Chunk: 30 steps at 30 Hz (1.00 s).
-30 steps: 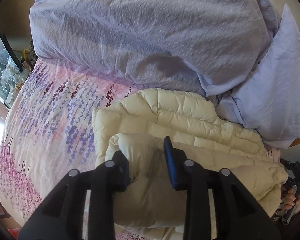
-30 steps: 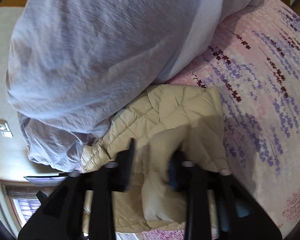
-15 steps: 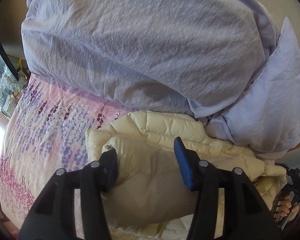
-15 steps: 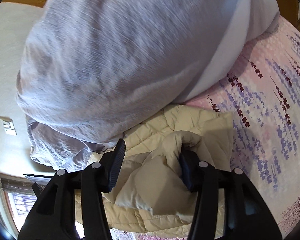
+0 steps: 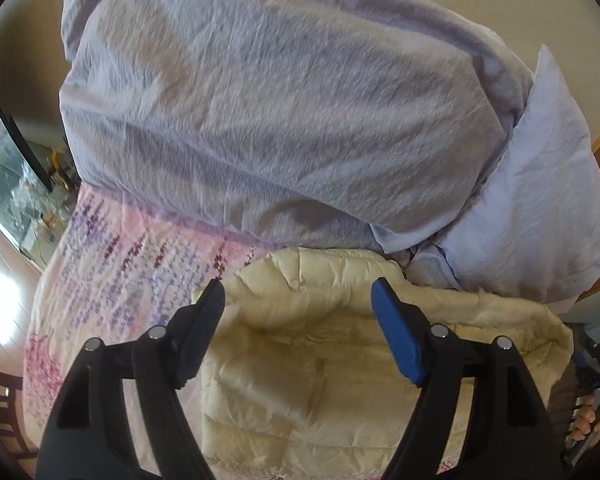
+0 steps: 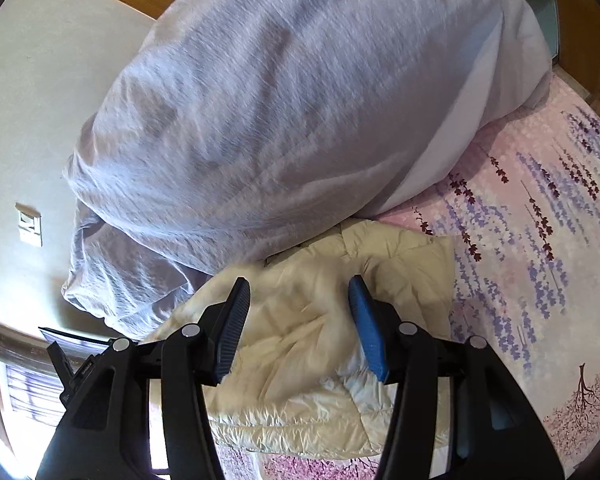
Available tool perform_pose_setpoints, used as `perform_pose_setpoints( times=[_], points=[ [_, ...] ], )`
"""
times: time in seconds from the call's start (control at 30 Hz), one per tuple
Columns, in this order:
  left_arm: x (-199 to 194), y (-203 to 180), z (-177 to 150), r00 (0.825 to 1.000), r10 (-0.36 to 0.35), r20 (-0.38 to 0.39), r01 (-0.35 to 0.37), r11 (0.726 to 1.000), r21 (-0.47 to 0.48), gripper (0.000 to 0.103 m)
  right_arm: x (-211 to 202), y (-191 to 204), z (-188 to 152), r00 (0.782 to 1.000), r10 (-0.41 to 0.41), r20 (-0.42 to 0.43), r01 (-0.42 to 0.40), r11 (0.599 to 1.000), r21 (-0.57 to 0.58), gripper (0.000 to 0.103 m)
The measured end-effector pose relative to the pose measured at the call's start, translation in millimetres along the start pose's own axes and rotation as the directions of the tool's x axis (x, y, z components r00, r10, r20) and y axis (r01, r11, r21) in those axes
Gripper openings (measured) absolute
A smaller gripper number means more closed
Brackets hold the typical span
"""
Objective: Fold large clothes
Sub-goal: 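Open both grippers and release the folded hem onto the jacket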
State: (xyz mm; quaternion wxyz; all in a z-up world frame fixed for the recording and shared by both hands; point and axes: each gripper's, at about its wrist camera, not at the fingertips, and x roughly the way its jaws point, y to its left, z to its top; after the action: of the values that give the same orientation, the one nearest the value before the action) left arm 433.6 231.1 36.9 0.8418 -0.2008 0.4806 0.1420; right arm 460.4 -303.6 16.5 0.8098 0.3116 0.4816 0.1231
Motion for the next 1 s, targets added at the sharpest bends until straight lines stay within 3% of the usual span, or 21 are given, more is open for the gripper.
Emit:
perform_pose_setpoints(
  times=[0.57, 0.67, 1.0],
  points=[
    [-26.9, -19.5, -34.4, 0.999, -0.01, 0.037, 0.006, 0.995, 0.095, 0.076, -14.4, 21.5, -34.9, 1.0, -0.027, -0.005, 0.027, 0.995, -0.099, 0.054],
    [-22.2, -19.5, -43.9, 1.0, 0.005, 0.029, -0.008, 0.994, 0.11, 0.076, -10.4, 26.0, -39.2, 0.999, -0.042, -0.006, 0.041, 0.992, -0.118, 0.067],
    [16.5, -14.9, -63.6, 0.998, 0.058, -0.019, -0.055, 0.99, 0.129, 0.078, 37.6, 43.2, -45.0, 0.993, -0.091, -0.077, 0.075, 0.98, -0.185, 0.067]
  ],
)
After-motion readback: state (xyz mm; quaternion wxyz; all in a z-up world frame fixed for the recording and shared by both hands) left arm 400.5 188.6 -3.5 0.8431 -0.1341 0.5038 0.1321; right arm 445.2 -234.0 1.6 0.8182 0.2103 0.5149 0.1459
